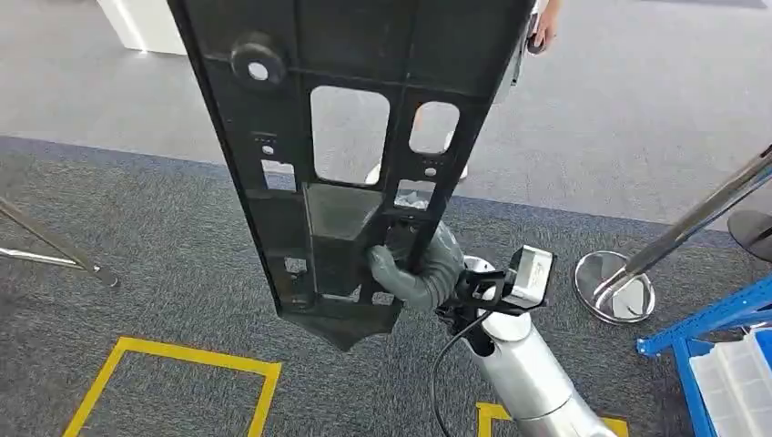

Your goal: Take the parts from the cabinet and place them on the table.

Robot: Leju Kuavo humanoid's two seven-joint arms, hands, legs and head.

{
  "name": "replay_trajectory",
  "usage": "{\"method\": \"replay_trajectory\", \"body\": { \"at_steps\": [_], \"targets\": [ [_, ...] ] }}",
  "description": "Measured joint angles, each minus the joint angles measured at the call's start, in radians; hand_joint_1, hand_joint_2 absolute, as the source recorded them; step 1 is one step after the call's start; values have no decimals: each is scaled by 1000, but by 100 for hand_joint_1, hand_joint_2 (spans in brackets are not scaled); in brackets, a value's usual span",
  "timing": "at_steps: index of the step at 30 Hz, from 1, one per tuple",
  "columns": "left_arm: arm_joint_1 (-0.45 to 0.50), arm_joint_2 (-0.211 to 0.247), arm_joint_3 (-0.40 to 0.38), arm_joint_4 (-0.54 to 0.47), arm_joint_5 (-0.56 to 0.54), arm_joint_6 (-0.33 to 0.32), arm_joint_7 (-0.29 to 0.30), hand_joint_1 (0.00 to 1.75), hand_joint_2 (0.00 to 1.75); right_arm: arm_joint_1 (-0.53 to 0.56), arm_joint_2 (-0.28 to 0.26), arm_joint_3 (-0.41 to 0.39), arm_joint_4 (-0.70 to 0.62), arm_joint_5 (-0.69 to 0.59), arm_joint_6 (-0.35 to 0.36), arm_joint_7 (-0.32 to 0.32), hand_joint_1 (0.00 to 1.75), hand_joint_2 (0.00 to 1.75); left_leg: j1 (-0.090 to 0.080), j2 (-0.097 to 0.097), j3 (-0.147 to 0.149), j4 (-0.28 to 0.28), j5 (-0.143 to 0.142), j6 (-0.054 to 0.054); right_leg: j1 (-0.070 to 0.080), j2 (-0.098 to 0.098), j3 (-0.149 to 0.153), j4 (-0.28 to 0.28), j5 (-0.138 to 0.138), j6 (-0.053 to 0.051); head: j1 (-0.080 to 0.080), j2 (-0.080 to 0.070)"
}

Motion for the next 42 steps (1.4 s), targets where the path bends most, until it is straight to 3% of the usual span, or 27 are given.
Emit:
{"method": "replay_trajectory", "body": {
  "at_steps": [2, 4, 6, 8, 9, 11, 12, 13, 17, 19, 20, 22, 23, 24, 26, 27, 28, 32, 33, 34, 35, 37, 38, 39, 40, 41, 42],
  "targets": [
    [-1, 1, 0, 0, 0, 0, -1, 0, 175, -2, 5, 0, 1, 0, 1, -1, 166, 175, 1, -11, -2, -1, -1, -12, -9, -25, 8, -15, 6, -14, 0, 0],
    [0, 0, 1, 0, 0, 3, 7, 0, 175, -5, 13, 0, 2, 0, 2, -2, 166, 175, -4, 82, -30, 72, -48, -20, -3, -49, 17, -21, 5, -29, 0, 0],
    [-5, 0, 2, 0, 0, 2, 16, 0, 175, -5, 13, 0, 5, 0, 7, -2, 166, 175, -2, 110, -103, 233, -125, -27, 3, -79, 20, -21, 2, -33, 0, 0],
    [-9, -1, 2, 0, 0, 2, 26, 0, 175, -4, 14, 0, 11, 0, 12, -1, 166, 175, -2, 115, -133, 308, -139, -29, 7, -109, 20, -20, -1, -35, 0, 0],
    [-8, -1, 2, 0, 0, 2, 29, 0, 175, -4, 14, 0, 13, 0, 14, -1, 166, 175, -1, 116, -114, 273, -114, -27, 9, -122, 22, -20, -3, -35, 0, 0],
    [-1, 0, 2, 0, 0, 2, 37, 0, 175, -6, 15, 0, 14, 0, 13, -1, 166, 175, -3, 134, -19, 98, -30, -18, 11, -144, 29, -20, -8, -32, 0, 0],
    [3, 0, 2, 0, 0, 2, 39, 0, 175, -8, 18, 0, 14, 0, 13, -1, 166, 175, -8, 172, 23, 12, -11, -10, 13, -153, 32, -20, -10, -29, 0, 0],
    [5, 0, 2, 0, 0, 2, 41, 0, 175, -10, 18, 0, 14, 0, 13, -1, 166, 175, -22, 193, 30, -8, -25, 0, 21, -160, 30, -18, -12, -24, 0, 0],
    [9, 0, 4, 0, -10, -4, 53, 0, 175, -12, 18, 0, 22, 0, 12, -4, 166, 175, -20, 147, 27, -20, -14, 27, 21, -203, 38, -23, -15, -6, 0, 0],
    [7, -2, 4, 0, -15, -9, 56, 0, 175, -14, 19, -3, 23, 0, 10, -10, 166, 175, -11, 129, 37, -30, -5, 34, 11, -107, 14, 34, -55, 5, 0, 0],
    [5, -2, 4, 0, -21, -11, 57, 0, 175, -13, 18, -6, 23, 1, 9, -13, 166, 175, -11, 122, 36, -29, -5, 37, 10, -81, -23, 108, -92, 6, 0, 0],
    [4, -2, 3, 0, -29, -12, 58, 0, 175, 0, 15, -13, 24, 5, 3, -14, 166, 175, -12, 99, 35, -29, -6, 38, 9, -71, -108, 270, -150, 11, 0, 0],
    [4, -2, 3, 0, -33, -12, 58, 0, 175, 8, 14, -14, 24, 8, 2, -14, 166, 175, -12, 85, 36, -28, -6, 38, 8, -71, -132, 304, -146, 12, 0, 0],
    [3, -2, 2, 0, -36, -10, 56, 0, 175, 13, 13, -15, 24, 13, 0, -15, 166, 175, -11, 70, 37, -27, -6, 38, 7, -70, -128, 279, -114, 13, 0, 0],
    [-2, -2, -1, 0, -45, -9, 45, 0, 175, 19, 10, -21, 24, 18, -5, -22, 166, 175, -9, 43, 42, -22, -10, 33, 2, -60, -62, 126, -18, 11, 0, 0],
    [-3, -2, -5, 0, -51, -8, 41, 0, 175, 21, 7, -29, 24, 18, -6, -29, 166, 175, -8, 32, 42, -17, -14, 29, -2, -32, -23, 37, 27, 12, 0, 0],
    [-6, -2, -7, 0, -55, -8, 40, 0, 175, 25, 1, -38, 24, 18, -7, -37, 166, 175, -10, 21, 33, -8, -18, 22, -8, 33, -8, -1, 15, 12, 0, 0],
    [-16, -2, -11, 0, -68, -6, 41, 0, 175, 35, -13, -65, 22, 16, -10, -47, 166, 175, 0, -22, 12, -12, -13, -2, -5, -1, -7, -14, 17, -7, 0, 0],
    [-18, -2, -12, 0, -73, -6, 42, 0, 175, 34, -14, -71, 21, 15, -10, -51, 166, 175, -1, 2, 14, 1, -21, -5, -9, -19, 0, -22, 20, -15, 0, 0],
    [-19, -2, -15, 0, -76, -6, 44, 0, 175, 35, -15, -76, 21, 14, -11, -52, 166, 175, -8, 57, -2, 36, -42, -8, -7, -30, 5, -26, 18, -22, -1, 0],
    [-21, -2, -18, 0, -77, -6, 46, 0, 175, 36, -19, -82, 21, 13, -12, -53, 166, 175, -7, 86, -36, 105, -78, -12, -4, -44, 7, -26, 15, -27, 0, 0],
    [-26, -2, -19, 0, -82, -14, 58, 0, 175, 50, -26, -93, 21, 13, -20, -53, 166, 175, -4, 108, -115, 262, -143, -15, 1, -78, 9, -26, 10, -31, 0, 0],
    [-30, -2, -22, 0, -84, -16, 63, 0, 175, 59, -28, -97, 20, 13, -21, -53, 166, 175, -3, 111, -135, 304, -149, -16, 3, -94, 10, -26, 9, -31, 0, 0],
    [-28, -2, -26, 0, -83, -19, 63, 0, 175, 65, -30, -100, 19, 13, -21, -53, 166, 175, -3, 114, -130, 297, -133, -16, 3, -107, 11, -26, 7, -30, 0, 0],
    [-26, -2, -29, 0, -84, -21, 63, 0, 175, 67, -32, -103, 19, 13, -21, -53, 166, 175, -2, 117, -100, 239, -96, -15, 3, -120, 14, -25, 4, -29, 0, 0],
    [-22, -2, -31, 0, -84, -23, 63, 0, 175, 67, -34, -105, 18, 13, -20, -53, 166, 175, -2, 124, -51, 148, -50, -12, 3, -130, 18, -25, 1, -27, 0, 0],
    [-18, -2, -32, 0, -84, -25, 61, 0, 175, 67, -35, -106, 16, 13, -20, -53, 166, 175, -5, 153, 3, 50, -8, -5, 4, -140, 25, -25, -3, -24, 0, 0]
  ]
}}
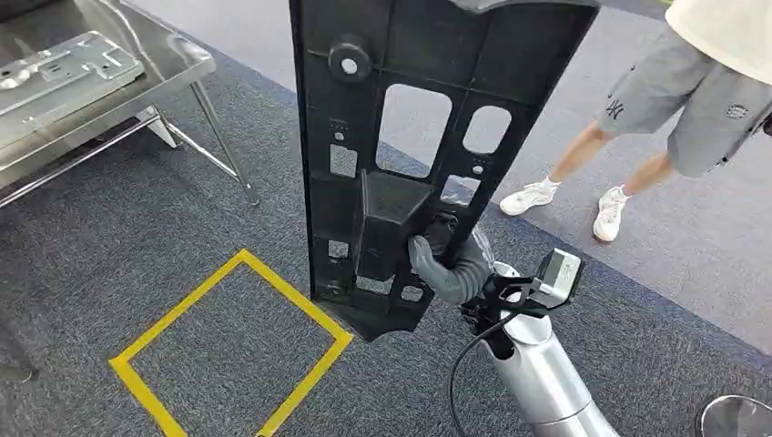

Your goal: Take the parts from the cabinet and place them on the table.

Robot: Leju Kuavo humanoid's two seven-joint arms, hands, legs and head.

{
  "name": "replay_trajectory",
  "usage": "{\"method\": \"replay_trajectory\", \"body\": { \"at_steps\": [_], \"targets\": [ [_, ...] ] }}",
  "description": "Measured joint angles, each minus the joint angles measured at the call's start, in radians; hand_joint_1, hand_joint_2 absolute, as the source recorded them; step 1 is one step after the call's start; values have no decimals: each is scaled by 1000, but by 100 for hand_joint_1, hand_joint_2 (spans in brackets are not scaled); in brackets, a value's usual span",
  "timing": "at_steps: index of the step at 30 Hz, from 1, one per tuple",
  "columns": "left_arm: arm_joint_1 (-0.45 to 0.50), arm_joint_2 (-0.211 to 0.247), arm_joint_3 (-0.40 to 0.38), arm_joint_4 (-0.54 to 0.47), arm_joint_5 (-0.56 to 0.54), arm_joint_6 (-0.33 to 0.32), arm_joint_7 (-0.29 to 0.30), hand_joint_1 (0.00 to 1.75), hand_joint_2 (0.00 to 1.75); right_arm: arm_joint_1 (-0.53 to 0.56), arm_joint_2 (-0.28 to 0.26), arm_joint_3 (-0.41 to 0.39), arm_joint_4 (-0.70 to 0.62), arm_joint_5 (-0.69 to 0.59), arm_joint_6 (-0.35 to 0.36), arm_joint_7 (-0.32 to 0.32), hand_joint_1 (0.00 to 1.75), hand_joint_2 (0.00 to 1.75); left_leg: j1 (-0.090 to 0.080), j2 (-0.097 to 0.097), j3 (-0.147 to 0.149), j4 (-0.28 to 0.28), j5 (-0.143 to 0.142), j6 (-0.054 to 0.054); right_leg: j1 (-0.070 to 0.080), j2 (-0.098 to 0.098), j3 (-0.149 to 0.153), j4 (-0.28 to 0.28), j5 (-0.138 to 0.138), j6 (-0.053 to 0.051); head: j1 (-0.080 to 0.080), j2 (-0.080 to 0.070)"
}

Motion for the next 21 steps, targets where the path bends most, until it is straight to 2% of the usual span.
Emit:
{"method": "replay_trajectory", "body": {
  "at_steps": [1, 2, 3, 5, 6, 7, 8, 9, 10, 11, 12, 13, 14, 15, 16, 17, 18, 20, 21],
  "targets": [
    [6, 0, 0, 0, 1, -2, -1, 0, 175, -1, -1, -4, 0, 0, 0, 0, 166, 175, -10, 50, 25, -46, -13, 7, 3, -7, 4, -1, -2, 4, 0, 0],
    [8, 1, 0, 0, 3, -3, -2, 0, 175, -2, -5, -10, 0, 0, 2, -1, 166, 175, -20, 49, 30, -66, -15, 17, 8, -15, 0, 3, -4, 11, 0, 0],
    [10, 1, 0, 0, 8, -3, -5, 0, 175, -2, -8, -13, 1, -1, 3, -1, 166, 175, -19, 40, 22, -61, -14, 21, 9, -28, 0, 2, -4, 15, 0, 0],
    [16, 1, 0, 0, 10, -3, -8, 0, 175, -5, -9, -16, 2, -5, 7, -1, 166, 175, -20, 13, 18, -63, -12, 29, 8, -55, 6, 0, -7, 24, 0, 0],
    [15, 1, 0, 0, 12, 0, -13, 0, 175, -9, -9, -17, 2, -12, 14, -2, 166, 175, -11, -1, 30, -76, -5, 38, 5, -48, 7, 5, -17, 34, 0, 0],
    [16, 0, 0, 0, 13, 0, -16, 0, 175, -14, -9, -20, 5, -16, 21, -2, 166, 175, -12, -9, 32, -78, -4, 40, 0, 2, 1, 27, -32, 38, 0, 0],
    [14, -1, 0, 0, 16, 2, -17, 0, 175, -19, -9, -23, 6, -21, 25, -2, 166, 175, -11, -19, 32, -78, -3, 46, 0, 43, -29, 88, -66, 39, 0, 0],
    [13, -1, 0, 0, 21, 3, -17, 0, 175, -21, -10, -23, 10, -23, 27, -2, 166, 175, -11, -30, 32, -78, -2, 48, -2, 60, -73, 173, -104, 40, 0, 0],
    [13, -2, 0, 0, 21, 5, -18, 0, 175, -20, -11, -25, 15, -24, 27, 0, 166, 175, -11, -42, 31, -77, -2, 49, -2, 66, -117, 253, -133, 41, 0, 0],
    [14, -2, 0, 0, 21, 6, -19, 0, 175, -21, -12, -26, 22, -25, 30, 1, 166, 175, -11, -58, 30, -75, -2, 49, -1, 67, -152, 312, -142, 42, 0, 0],
    [13, -3, 0, 0, 21, 7, -19, 0, 175, -21, -13, -26, 30, -25, 34, 1, 166, 175, -11, -73, 31, -74, -2, 49, -2, 68, -162, 319, -127, 42, 0, 0],
    [13, -4, 0, 0, 21, 8, -19, 0, 175, -22, -13, -26, 34, -25, 35, 1, 166, 175, -11, -88, 32, -72, -3, 48, -2, 68, -149, 280, -90, 40, 0, 0],
    [13, -6, 0, 0, 21, 10, -19, 0, 175, -26, -13, -26, 39, -25, 36, 1, 166, 175, -11, -103, 33, -70, -4, 46, -3, 71, -117, 204, -40, 38, 0, 0],
    [12, -8, 0, 0, 20, 11, -19, 0, 175, -31, -13, -26, 41, -24, 36, 1, 166, 175, -11, -117, 35, -67, -7, 43, -4, 85, -78, 116, 8, 35, 0, 0],
    [11, -8, 0, 0, 20, 13, -18, 0, 175, -36, -13, -26, 43, -24, 36, 1, 166, 175, -9, -128, 32, -63, -10, 39, -7, 126, -48, 43, 35, 33, 0, 0],
    [8, -8, 0, 0, 20, 13, -18, 0, 175, -40, -13, -26, 46, -24, 36, 2, 166, 175, -15, -137, 22, -53, -14, 33, -13, 165, -38, 18, 19, 31, 0, 0],
    [6, -8, 0, 0, 19, 13, -16, 0, 175, -41, -13, -26, 46, -24, 36, 2, 166, 175, -9, -150, 16, -55, -11, 28, -11, 154, -40, 21, 19, 30, 0, 0],
    [6, -10, 0, 0, 20, 13, -17, 0, 175, -41, -13, -25, 48, -20, 36, 6, 166, 175, -1, -169, 15, -60, -9, 16, -1, 135, -38, 19, 17, 19, 0, 0],
    [6, -11, 0, 0, 21, 14, -18, 0, 175, -43, -13, -24, 48, -19, 36, 6, 166, 175, -4, -182, 10, -60, -10, 10, -10, 122, -33, 11, 19, 13, 0, 0]
  ]
}}
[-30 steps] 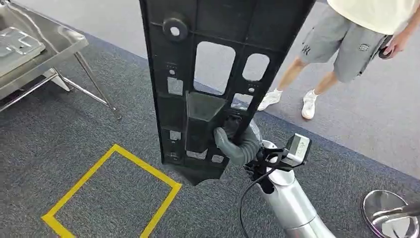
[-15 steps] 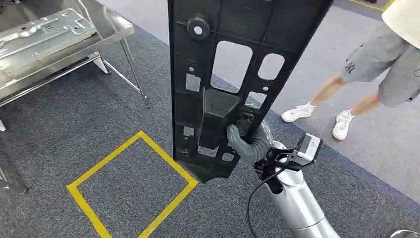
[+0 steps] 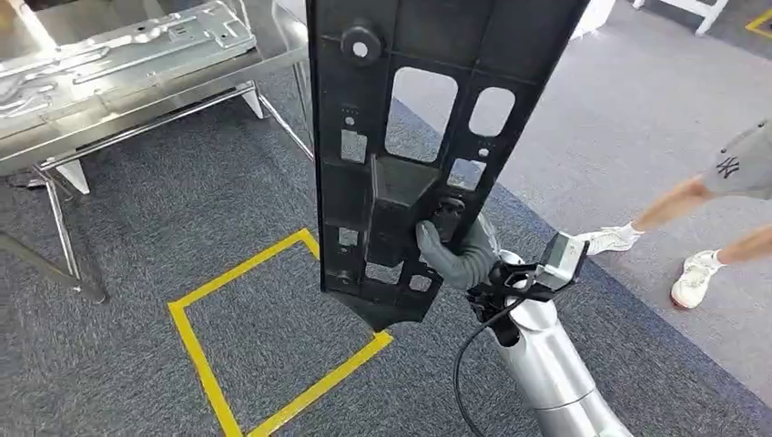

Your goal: Take the parts from the cabinet and place them on the table.

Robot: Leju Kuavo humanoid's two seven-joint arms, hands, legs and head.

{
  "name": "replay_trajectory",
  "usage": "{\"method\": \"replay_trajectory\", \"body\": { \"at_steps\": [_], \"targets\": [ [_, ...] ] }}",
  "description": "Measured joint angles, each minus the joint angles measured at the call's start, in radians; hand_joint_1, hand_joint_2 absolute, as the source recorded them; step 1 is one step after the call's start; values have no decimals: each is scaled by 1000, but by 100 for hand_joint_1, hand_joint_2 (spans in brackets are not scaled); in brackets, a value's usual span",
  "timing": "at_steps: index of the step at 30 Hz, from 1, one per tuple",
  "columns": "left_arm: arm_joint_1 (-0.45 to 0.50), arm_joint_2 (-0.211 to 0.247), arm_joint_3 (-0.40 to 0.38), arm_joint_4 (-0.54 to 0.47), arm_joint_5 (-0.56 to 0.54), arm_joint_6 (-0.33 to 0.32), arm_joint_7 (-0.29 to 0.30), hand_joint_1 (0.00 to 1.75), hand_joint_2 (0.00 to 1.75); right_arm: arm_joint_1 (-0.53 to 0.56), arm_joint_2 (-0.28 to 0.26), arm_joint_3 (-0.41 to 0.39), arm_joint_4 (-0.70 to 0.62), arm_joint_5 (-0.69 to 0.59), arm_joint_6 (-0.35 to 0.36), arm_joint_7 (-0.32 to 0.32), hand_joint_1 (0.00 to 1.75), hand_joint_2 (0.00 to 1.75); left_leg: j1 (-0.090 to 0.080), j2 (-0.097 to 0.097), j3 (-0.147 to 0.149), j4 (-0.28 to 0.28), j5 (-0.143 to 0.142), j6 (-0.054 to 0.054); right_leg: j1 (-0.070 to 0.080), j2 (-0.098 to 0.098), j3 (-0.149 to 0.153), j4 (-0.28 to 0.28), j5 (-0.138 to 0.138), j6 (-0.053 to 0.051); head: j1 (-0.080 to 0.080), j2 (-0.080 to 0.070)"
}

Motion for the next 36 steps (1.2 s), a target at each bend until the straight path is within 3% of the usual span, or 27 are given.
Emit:
{"method": "replay_trajectory", "body": {
  "at_steps": [1, 2, 3, 5, 6, 7, 8, 9, 10, 11, 12, 15, 16, 17, 18, 20, 21, 22, 23, 25, 26, 28, 30, 31, 32, 33, 36],
  "targets": [
    [1, -1, 0, 0, 0, 1, -1, 0, 175, -5, 2, 0, 0, 1, 1, 0, 166, 175, -2, 41, 0, 15, -9, -3, -1, -15, 5, -7, 2, -7, 0, 0],
    [2, -1, 0, 0, 1, 2, -1, 0, 175, -7, 6, 2, 0, 3, 2, 1, 166, 175, -6, 95, -17, 50, -33, -10, 0, -24, 9, -9, 0, -11, 0, 0],
    [2, -1, 0, 0, 3, 4, -2, 0, 175, -10, 7, 2, 0, 3, 2, 1, 166, 175, -4, 122, -51, 120, -73, -15, 4, -38, 11, -9, -3, -18, 0, 0],
    [-4, -2, 0, 0, 7, 8, -8, 0, 175, -10, 6, 2, 0, 3, 2, 3, 166, 175, 1, 137, -131, 281, -139, -21, 7, -69, 14, -8, -8, -21, 0, 0],
    [-7, -2, 0, 0, 7, 10, -8, 0, 175, -9, 7, 3, 1, 4, 2, 6, 166, 175, 3, 139, -149, 317, -142, -22, 8, -83, 15, -8, -10, -21, 0, 0],
    [-7, -2, 0, 0, 7, 10, -8, 0, 175, -10, 7, 4, 1, 4, 2, 8, 166, 175, 5, 142, -141, 299, -119, -23, 9, -96, 17, -8, -13, -20, 0, 0],
    [-5, -2, 0, 0, 6, 10, -8, 0, 175, -10, 7, 5, 1, 4, 2, 10, 166, 175, 5, 145, -111, 240, -81, -23, 9, -107, 21, -7, -16, -18, 0, 0],
    [-4, -2, 0, 0, 6, 11, -8, 0, 175, -10, 7, 5, 1, 4, 2, 12, 166, 175, 5, 157, -62, 146, -32, -20, 9, -119, 28, -7, -20, -16, 0, 0],
    [1, -2, 0, 0, 6, 11, -5, 0, 175, -11, 7, 5, 0, 4, 1, 12, 166, 175, 4, 186, -12, 50, 11, -15, 9, -128, 36, -7, -25, -12, 0, 0],
    [5, -2, 0, 0, 6, 11, -4, 0, 175, -11, 7, 5, 0, 4, 0, 12, 166, 175, -10, 231, 9, 16, -7, -9, 15, -137, 39, -8, -29, -7, 0, 0],
    [5, -2, 0, 0, 6, 12, -4, 0, 175, -13, 7, 5, -1, 3, -1, 12, 166, 175, -14, 225, 9, 1, -4, 3, 18, -142, 36, -3, -31, -1, 0, 0],
    [12, -2, 0, 0, 7, 11, -5, 0, 175, -13, 7, 6, -5, 4, -4, 14, 166, 175, -13, 191, 1, 1, -3, 19, 20, -181, 45, -8, -36, 13, 0, 0],
    [13, -3, 0, 0, 6, 10, -7, 0, 175, -12, 8, 7, -10, 4, -6, 14, 166, 175, -3, 179, 12, -10, 3, 28, 14, -167, 46, -2, -47, 23, 0, 0],
    [14, -3, 0, 0, 6, 10, -8, 0, 175, -13, 8, 8, -13, 4, -13, 16, 166, 175, -4, 170, 13, -11, 4, 32, 11, -115, 36, 30, -68, 25, 0, 0],
    [14, -3, 0, 0, 5, 9, -8, 0, 175, -11, 8, 8, -17, 4, -19, 15, 166, 175, -4, 161, 13, -11, 5, 35, 10, -80, 5, 94, -105, 26, 0, 0],
    [15, -5, 0, 0, 5, 10, -7, 0, 175, -1, 7, 4, -20, 4, -33, 17, 166, 175, -5, 136, 13, -11, 4, 39, 9, -56, -87, 268, -174, 29, 0, 0],
    [15, -5, 0, 0, 6, 10, -7, 0, 175, 7, 7, 3, -20, 5, -39, 19, 166, 175, -5, 124, 14, -10, 3, 39, 9, -54, -122, 323, -180, 29, 0, 0],
    [15, -5, 1, 0, 6, 10, -4, 0, 175, 12, 7, 3, -20, 5, -44, 19, 166, 175, -5, 116, 16, -10, 2, 41, 9, -53, -131, 320, -156, 27, 0, 0],
    [15, -5, 1, 0, 7, 10, -4, 0, 175, 13, 7, 3, -21, 5, -46, 19, 166, 175, -5, 106, 18, -9, 0, 40, 9, -52, -115, 272, -115, 24, 0, 0],
    [15, -6, 1, 0, 8, 9, -2, 0, 175, 13, 7, 2, -30, 5, -52, 19, 166, 175, -5, 94, 28, -6, -7, 35, 9, -48, -40, 91, -9, 14, 0, 0],
    [16, -7, 1, 0, 9, 5, -2, 0, 175, 13, 7, 0, -34, 3, -54, 19, 166, 175, -4, 92, 28, -5, -11, 32, 12, -38, -15, 20, 15, 8, 0, 0],
    [15, -7, 1, 0, 11, -5, -2, 0, 175, 14, 7, -1, -38, -4, -53, 19, 166, 175, -7, 89, 22, -3, -18, 21, 17, -35, -6, 0, 3, 6, 0, 0],
    [15, -6, 1, 0, 11, -9, -3, 0, 175, 15, 6, -3, -39, -9, -51, 19, 166, 175, -6, 88, 26, -10, -24, 11, 18, -35, -3, -5, -3, -3, 0, 0],
    [13, -4, 1, 0, 10, -8, -3, 0, 175, 15, 6, -3, -40, -11, -47, 19, 166, 175, -12, 96, 29, -3, -29, 5, 8, -38, 7, -16, 1, -7, 0, 0],
    [14, -4, 1, 0, 10, -8, -3, 0, 175, 14, 6, -3, -40, -13, -44, 19, 166, 175, -10, 120, 22, 20, -40, -1, 8, -39, 17, -22, -4, -14, 0, 0],
    [14, -4, 1, 0, 10, -8, -3, 0, 175, 14, 6, -3, -40, -14, -42, 19, 166, 175, -8, 129, 4, 58, -61, -5, 8, -43, 22, -22, -8, -19, 0, 0],
    [14, -4, 1, 0, 10, -8, -3, 0, 175, 14, 6, -3, -40, -14, -42, 19, 166, 175, -8, 129, 4, 58, -61, -5, 8, -43, 22, -22, -8, -19, 0, 0]
  ]
}}
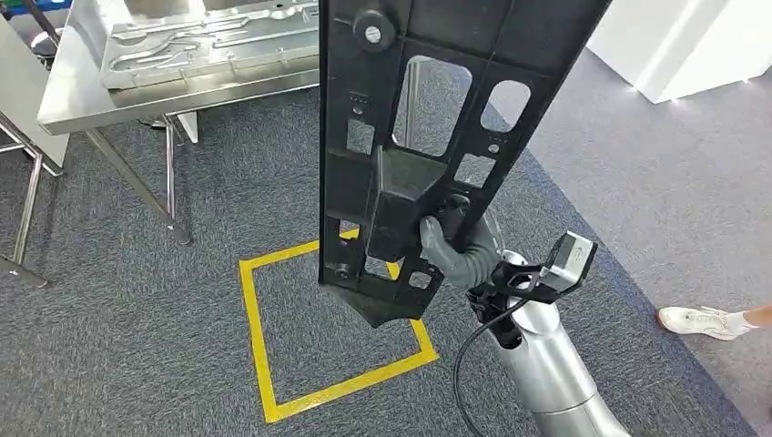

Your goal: Take the parts from the cabinet and place them on the table.

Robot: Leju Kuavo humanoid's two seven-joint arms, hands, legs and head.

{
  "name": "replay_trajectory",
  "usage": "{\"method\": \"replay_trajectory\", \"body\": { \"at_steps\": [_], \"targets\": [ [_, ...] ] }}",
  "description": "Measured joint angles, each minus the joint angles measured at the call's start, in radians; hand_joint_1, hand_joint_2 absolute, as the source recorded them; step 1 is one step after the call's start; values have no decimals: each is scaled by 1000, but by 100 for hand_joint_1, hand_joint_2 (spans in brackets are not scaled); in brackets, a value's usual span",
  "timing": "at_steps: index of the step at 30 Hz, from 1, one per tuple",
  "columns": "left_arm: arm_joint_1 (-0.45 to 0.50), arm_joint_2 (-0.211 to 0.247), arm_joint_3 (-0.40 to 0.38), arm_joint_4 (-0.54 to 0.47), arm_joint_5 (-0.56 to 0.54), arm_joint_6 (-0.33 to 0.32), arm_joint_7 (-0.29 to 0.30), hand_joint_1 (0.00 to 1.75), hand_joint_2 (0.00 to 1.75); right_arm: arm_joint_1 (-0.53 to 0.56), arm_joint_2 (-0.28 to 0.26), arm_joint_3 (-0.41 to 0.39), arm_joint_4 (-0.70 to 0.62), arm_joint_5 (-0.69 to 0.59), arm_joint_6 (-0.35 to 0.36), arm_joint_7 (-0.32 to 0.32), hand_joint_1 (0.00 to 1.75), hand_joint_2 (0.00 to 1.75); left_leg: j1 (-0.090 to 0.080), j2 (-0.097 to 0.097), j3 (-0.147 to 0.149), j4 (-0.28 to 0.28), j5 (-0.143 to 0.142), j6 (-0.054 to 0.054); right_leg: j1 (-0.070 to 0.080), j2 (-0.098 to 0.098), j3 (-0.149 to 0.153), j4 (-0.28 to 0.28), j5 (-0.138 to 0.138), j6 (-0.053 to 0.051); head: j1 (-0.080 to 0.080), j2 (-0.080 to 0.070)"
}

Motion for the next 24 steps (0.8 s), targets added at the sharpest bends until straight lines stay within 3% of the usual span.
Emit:
{"method": "replay_trajectory", "body": {
  "at_steps": [5, 6, 7, 9, 10, 11, 13, 15, 16, 18, 19, 20, 21, 22, 23, 24],
  "targets": [
    [0, 0, 0, 0, 0, 0, 0, 0, 175, 0, 0, 0, 0, 0, 0, 0, 166, 175, 1, 1, -6, 12, -7, -1, 0, -1, 1, 0, -1, -1, 0, 0],
    [-2, 0, 1, 0, 2, 0, -4, 0, 175, 1, 0, -1, 0, -1, 2, -1, 166, 175, 4, 5, -45, 89, -45, -5, 1, -5, 7, 0, -7, -2, 0, 0],
    [-11, 0, 1, 0, 4, 0, -7, 0, 175, 1, -1, -2, 0, -2, 5, 0, 166, 175, 6, 7, -116, 224, -93, -11, 1, -14, 18, 0, -18, -2, 0, 0],
    [-15, 0, 2, 0, 8, 0, -9, 0, 175, 1, -1, -1, 2, -2, 6, 0, 166, 175, 10, 9, -145, 270, -87, -15, 1, -19, 29, 0, -27, 0, 0, 0],
    [-13, 0, 4, 0, 9, 1, -7, 0, 175, 1, 0, -1, 2, -2, 6, 0, 166, 175, 17, 15, -99, 151, 13, -18, 1, -21, 57, 0, -46, 5, 0, 0],
    [0, 1, 6, 1, 11, 2, -6, 0, 175, -4, -1, -1, 3, -3, 6, 0, 166, 175, 8, 27, -10, -47, 54, 8, 2, -23, 83, -6, -77, 33, 0, 0],
    [0, 2, 6, 1, 10, 3, -7, 0, 175, -6, -1, 0, 3, -3, 6, 0, 166, 175, 8, 20, 2, -55, 43, 24, 0, -24, 90, 6, -74, 42, 0, 0],
    [2, 2, 6, 1, 10, 4, -7, 0, 175, -10, -1, 0, 3, -3, 6, -2, 166, 175, 12, 15, 38, -71, 32, 38, -2, -18, 31, 107, -65, 52, 0, 0],
    [1, 2, 6, 1, 10, 4, -6, 0, 175, -12, -1, 0, 3, -3, 7, -2, 166, 175, 11, 14, 51, -73, 23, 42, -2, -15, -25, 184, -73, 53, 1, 0],
    [5, 2, 7, 1, 10, 4, -6, 0, 175, -9, -1, -1, 4, -3, 6, -1, 166, 175, 10, 10, 77, -73, 0, 45, -1, -14, -139, 311, -123, 55, 1, 0],
    [6, 2, 7, 1, 10, 4, -6, 0, 175, -8, -1, -1, 5, -3, 7, -1, 166, 175, 9, 6, 92, -73, -13, 44, 0, -13, -178, 335, -143, 53, 1, 0],
    [8, 2, 7, 1, 10, 4, -5, 0, 175, -8, -1, -1, 6, -3, 8, -1, 166, 175, 9, 0, 112, -73, -27, 44, 1, -13, -199, 320, -143, 50, 1, 0],
    [9, 2, 8, 1, 11, 4, -5, 0, 175, -9, -1, 0, 6, -3, 9, -1, 166, 175, 9, -5, 136, -74, -44, 43, 2, -12, -199, 268, -122, 44, 1, 0],
    [10, 2, 8, 1, 11, 4, -5, 0, 175, -10, -1, -1, 6, -2, 9, -1, 166, 175, 9, -10, 159, -74, -60, 42, 5, -11, -189, 198, -77, 39, 1, 0],
    [12, 1, 8, 1, 11, 4, -6, 0, 175, -12, -1, 0, 7, -2, 9, 0, 166, 175, 9, -20, 179, -75, -78, 37, 8, 7, -175, 112, 10, 35, 1, 0],
    [16, -1, 10, 3, 12, 3, -6, 0, 175, -11, -1, 0, 9, 0, 9, 0, 166, 175, 10, -22, 185, -76, -93, 35, 8, 40, -170, 36, 134, 32, 1, 0]
  ]
}}
